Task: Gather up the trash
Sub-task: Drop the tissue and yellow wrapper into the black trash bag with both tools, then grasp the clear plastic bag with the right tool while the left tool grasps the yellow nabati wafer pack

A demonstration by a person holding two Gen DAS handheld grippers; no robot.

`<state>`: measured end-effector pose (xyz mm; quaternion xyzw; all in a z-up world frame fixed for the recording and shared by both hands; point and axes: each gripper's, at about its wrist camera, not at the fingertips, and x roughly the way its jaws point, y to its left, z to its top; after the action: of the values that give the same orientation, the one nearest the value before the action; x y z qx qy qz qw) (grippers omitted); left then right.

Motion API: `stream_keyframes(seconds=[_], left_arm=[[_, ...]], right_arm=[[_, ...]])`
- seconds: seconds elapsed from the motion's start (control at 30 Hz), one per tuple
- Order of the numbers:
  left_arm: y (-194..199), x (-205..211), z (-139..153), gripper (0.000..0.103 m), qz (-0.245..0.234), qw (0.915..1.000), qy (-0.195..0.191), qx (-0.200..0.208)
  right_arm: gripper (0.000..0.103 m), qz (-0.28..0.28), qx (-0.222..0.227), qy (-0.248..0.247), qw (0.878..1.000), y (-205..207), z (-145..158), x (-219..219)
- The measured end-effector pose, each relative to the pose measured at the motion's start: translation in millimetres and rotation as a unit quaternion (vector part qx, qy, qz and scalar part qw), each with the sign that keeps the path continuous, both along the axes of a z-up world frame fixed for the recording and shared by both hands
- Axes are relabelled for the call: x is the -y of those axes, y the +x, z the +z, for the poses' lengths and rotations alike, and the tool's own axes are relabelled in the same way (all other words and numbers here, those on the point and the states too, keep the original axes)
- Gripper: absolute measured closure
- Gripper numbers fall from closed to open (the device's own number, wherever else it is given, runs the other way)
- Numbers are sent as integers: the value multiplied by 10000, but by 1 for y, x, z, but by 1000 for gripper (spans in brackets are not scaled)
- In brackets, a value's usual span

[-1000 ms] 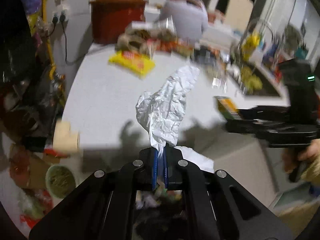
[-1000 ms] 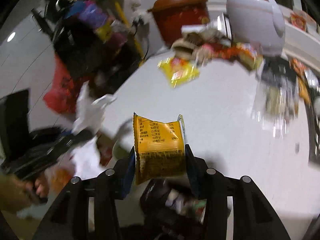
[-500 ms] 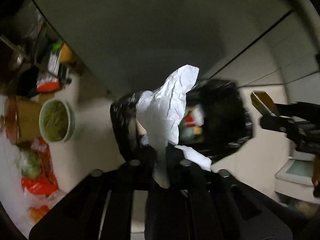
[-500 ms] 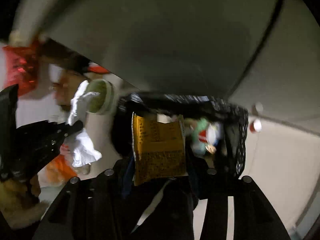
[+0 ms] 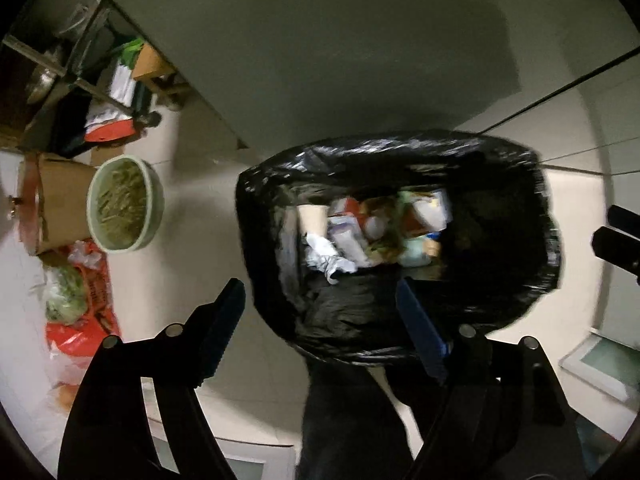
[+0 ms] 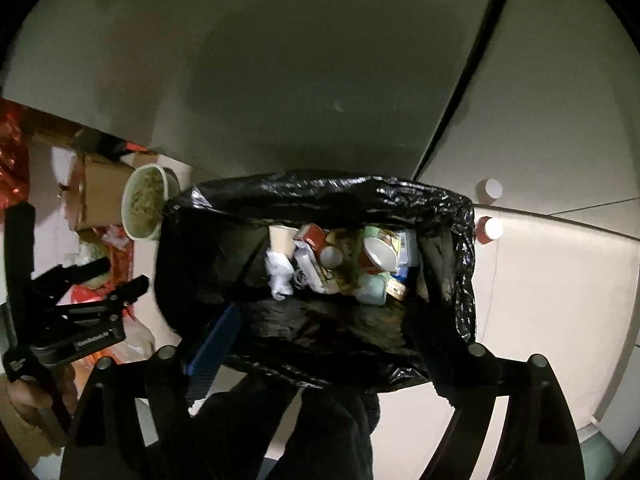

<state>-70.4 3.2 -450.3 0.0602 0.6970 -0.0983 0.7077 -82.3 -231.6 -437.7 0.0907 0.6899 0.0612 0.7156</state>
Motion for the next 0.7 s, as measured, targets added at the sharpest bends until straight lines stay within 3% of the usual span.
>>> stream_keyframes(seconds=[0.13,0.23,0.3,0.33,0.37,0.43,0.5,0.57,0.7], left_arm=[[-1,7,52,27,-192,9975,-651,215],[-7,10,109,26,-371,9913,-1114,599],[-10,11,140,17,-456,9865,-1288,901],[-12,11,157,17,-498,9833,-1370,1094],[-12,12,172,17,-535,9802,-1445,1246],[-11,14,194,17,-535,9764,-1478,1482],[-10,16,211,17,-468,9720,-1613,1641],[-8,17,228,17,-371,9671,-1721,1835],[-8,19,241,17,-288,9631,-1663,2097]], right_arm=[[20,117,371,222,9990,2,49,-3],[20,317,1067,773,9908,4,128,-10],[19,503,1630,1185,9782,8,186,-13],[12,566,1968,1252,9708,12,215,-13],[5,593,2454,1191,9602,20,249,-10],[5,479,3168,949,9425,40,290,0],[5,85,3540,522,9338,75,313,18],[5,-301,3564,218,9336,110,319,34],[5,-1036,3343,-192,9365,190,302,77]])
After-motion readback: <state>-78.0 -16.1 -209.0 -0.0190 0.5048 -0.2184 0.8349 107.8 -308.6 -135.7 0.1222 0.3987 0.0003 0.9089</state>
